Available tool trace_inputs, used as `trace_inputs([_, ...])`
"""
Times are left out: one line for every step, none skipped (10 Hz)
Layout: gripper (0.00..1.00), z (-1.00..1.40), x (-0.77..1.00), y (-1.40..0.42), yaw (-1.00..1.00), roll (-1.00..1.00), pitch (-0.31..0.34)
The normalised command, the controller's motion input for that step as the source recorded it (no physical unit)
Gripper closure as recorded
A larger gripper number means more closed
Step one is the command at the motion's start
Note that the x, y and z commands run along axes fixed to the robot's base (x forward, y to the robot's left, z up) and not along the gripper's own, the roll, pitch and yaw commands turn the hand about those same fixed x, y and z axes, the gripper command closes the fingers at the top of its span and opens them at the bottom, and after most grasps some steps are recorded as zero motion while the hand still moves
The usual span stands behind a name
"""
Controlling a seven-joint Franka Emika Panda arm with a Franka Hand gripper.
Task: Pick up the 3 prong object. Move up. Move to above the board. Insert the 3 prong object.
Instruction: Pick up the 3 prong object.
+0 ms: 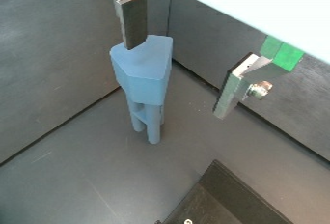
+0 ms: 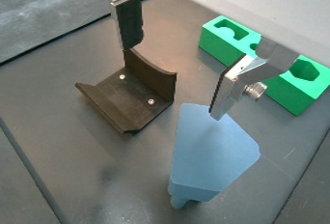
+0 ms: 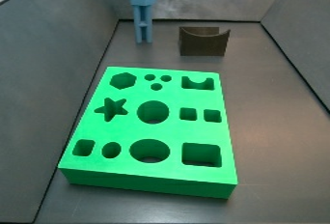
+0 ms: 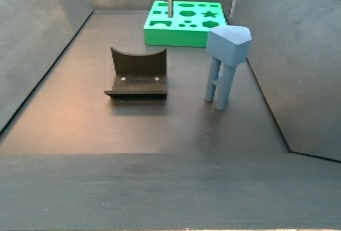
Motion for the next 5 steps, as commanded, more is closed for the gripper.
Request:
trace_inputs([0.00,0.00,-0.42,0.00,-0.04,0.00,0.000])
trace_inputs([0.00,0.00,-0.60,0.00,-0.08,0.00,0.000])
trace_inputs([0.00,0.00,-0.58,0.05,-0.08,0.00,0.007])
trace_inputs([0.00,0.00,-0.54,0.05,-0.07,0.03,0.041])
trace_inputs([0.00,-0.07,-0.45,0.00,0.00,0.00,0.000])
